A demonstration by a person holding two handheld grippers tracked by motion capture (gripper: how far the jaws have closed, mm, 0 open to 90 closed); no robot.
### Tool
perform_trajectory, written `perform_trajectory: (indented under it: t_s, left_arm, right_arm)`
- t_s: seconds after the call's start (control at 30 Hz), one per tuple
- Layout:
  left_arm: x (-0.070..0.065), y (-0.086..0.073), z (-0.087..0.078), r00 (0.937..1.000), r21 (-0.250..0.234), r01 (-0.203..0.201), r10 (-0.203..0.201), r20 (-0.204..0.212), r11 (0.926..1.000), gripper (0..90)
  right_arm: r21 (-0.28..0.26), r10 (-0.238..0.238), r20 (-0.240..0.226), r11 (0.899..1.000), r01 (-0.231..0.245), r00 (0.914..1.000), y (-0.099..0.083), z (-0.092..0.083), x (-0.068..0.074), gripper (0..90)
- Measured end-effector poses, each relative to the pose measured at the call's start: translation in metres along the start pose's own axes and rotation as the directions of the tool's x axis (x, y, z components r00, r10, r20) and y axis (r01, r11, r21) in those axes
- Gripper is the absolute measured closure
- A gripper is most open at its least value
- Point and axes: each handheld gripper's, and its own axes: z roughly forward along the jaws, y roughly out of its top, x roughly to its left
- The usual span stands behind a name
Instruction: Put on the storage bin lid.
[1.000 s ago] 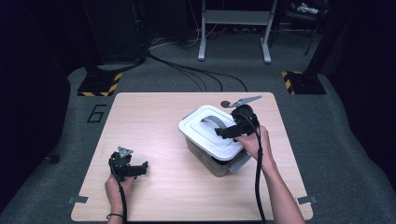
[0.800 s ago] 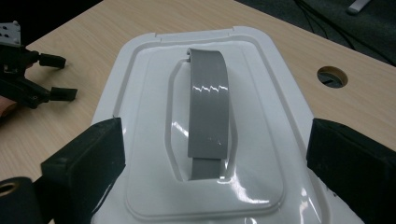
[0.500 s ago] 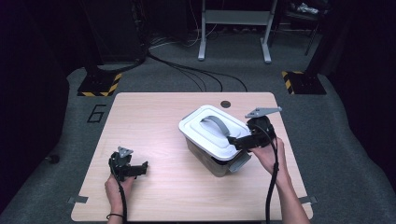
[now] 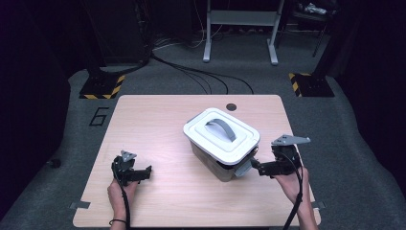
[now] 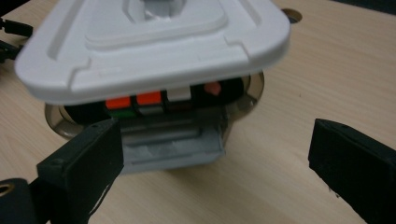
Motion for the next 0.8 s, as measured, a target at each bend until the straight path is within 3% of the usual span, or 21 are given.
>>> perform_trajectory:
  t_s: [0.2,0.4,0.53,0.6,0.77,0.8]
  left_arm:
    - [0.0,0.0,0.0,1.0,-0.001,-0.001,0.001,0.0,1.0,1.6]
    - [0.0,0.0,0.0,1.0,0.0,0.001,-0.001,0.001,1.0,1.6]
    - [0.0,0.0,0.0,1.0,0.001,0.001,-0.001,0.001,1.0,1.6]
    - [0.0,0.0,0.0,1.0,0.0,0.001,-0.001,0.001,1.0,1.6]
    - [0.0,0.0,0.0,1.0,0.0,0.0,0.0,0.002,1.0,1.6]
    - [0.0,0.0,0.0,1.0,0.0,0.0,0.0,0.002,1.0,1.6]
  right_arm:
    - [0.028,0.067,0.003,0.997,-0.067,0.9978,-0.041,0.013,-0.01,2.0]
    - [0.091,0.133,0.024,0.987,-0.135,0.9908,-0.086,0.046,-0.021,0.0]
    - [0.09,0.134,0.065,0.986,-0.14,0.9889,-0.11,0.067,-0.024,0.0]
    - [0.069,0.093,0.098,0.993,-0.1,0.9908,-0.116,0.073,-0.024,0.0]
    - [0.054,0.032,0.161,0.998,-0.041,0.9864,-0.119,0.079,-0.02,0.0]
    - [0.052,0.04,0.157,0.997,-0.049,0.9868,-0.118,0.079,-0.02,0.0]
